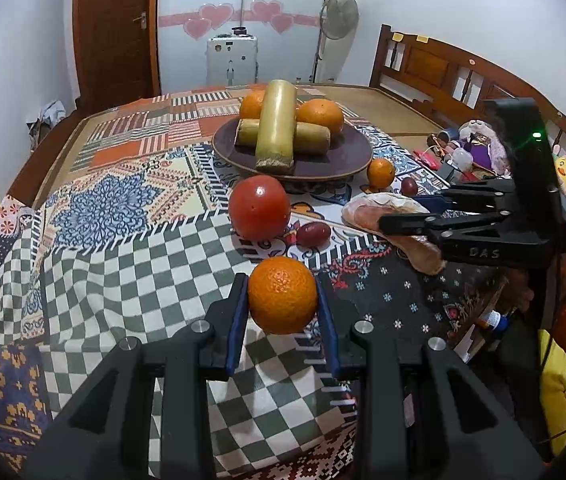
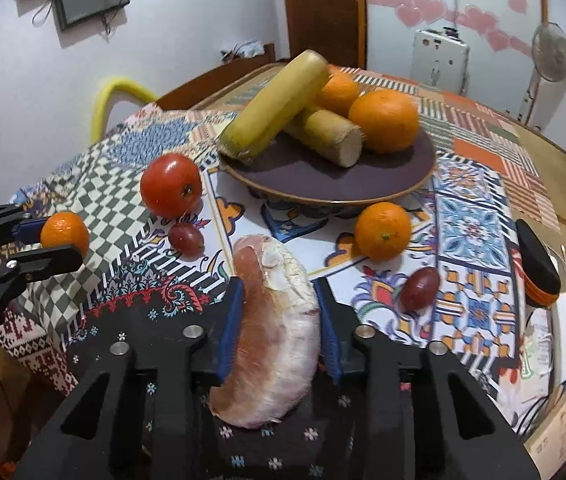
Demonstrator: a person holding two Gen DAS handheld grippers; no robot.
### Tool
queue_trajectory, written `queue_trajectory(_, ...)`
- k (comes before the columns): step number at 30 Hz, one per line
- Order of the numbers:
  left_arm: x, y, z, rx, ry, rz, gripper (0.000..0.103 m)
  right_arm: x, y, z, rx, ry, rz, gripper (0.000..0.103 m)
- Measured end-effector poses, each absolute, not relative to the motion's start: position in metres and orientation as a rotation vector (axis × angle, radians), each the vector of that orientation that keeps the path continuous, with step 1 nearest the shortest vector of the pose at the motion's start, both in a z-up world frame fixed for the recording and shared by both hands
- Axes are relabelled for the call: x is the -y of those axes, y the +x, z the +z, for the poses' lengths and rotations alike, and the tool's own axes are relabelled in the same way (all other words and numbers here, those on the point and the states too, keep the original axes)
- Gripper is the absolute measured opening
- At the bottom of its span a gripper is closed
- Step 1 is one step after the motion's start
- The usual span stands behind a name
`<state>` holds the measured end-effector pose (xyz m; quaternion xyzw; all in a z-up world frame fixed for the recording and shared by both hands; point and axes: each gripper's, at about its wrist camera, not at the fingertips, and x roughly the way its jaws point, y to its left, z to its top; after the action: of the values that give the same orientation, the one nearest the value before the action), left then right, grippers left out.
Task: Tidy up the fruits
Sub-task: 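Lift the pomelo segment with the right tool while the left tool lifts a tangerine, then lay the pomelo segment on the plate with the right tool while the left tool sets the tangerine there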
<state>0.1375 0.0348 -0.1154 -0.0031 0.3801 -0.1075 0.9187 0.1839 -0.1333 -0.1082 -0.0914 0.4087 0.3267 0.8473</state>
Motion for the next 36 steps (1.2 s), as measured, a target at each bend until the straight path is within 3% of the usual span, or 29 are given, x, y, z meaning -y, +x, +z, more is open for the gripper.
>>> queue_trajectory(5,-0.034,0.144,-0.107,-0.761,-0.013,-0.213,0.032,0.143,0.180,-0.098,-0.819,-0.174,0.668,0.022)
queue_trajectory(36,-0.044,0.231,-0.074,-0.655,0.027,-0.134,0.033,0.144,0.230,-0.046,-0.596,-0.071,0.596,0.022)
